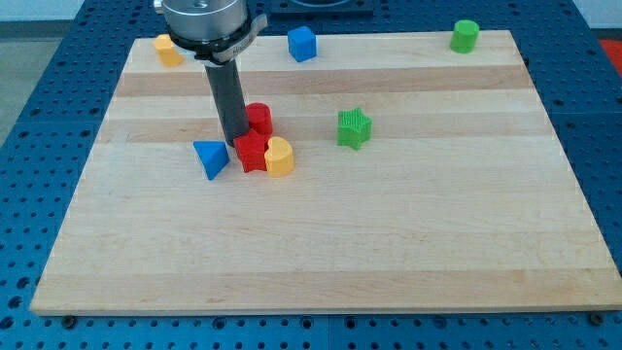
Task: Slide the blue triangle at the center left side of the board
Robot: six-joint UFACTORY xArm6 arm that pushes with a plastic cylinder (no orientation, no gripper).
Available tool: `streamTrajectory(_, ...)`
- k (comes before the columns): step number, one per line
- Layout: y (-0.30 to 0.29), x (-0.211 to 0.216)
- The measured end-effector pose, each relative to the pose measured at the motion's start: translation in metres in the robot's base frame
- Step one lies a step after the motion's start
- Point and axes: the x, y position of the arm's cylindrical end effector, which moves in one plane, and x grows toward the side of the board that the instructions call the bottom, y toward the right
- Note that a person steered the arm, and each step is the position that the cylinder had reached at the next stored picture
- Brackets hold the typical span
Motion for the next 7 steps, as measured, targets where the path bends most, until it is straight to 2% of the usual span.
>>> streamTrajectory(3, -0.006, 0.028)
streamTrajectory(4, -0.006, 0.05)
streamTrajectory(6, -0.063, 0.057)
streamTrajectory(7, -0.07, 0.066)
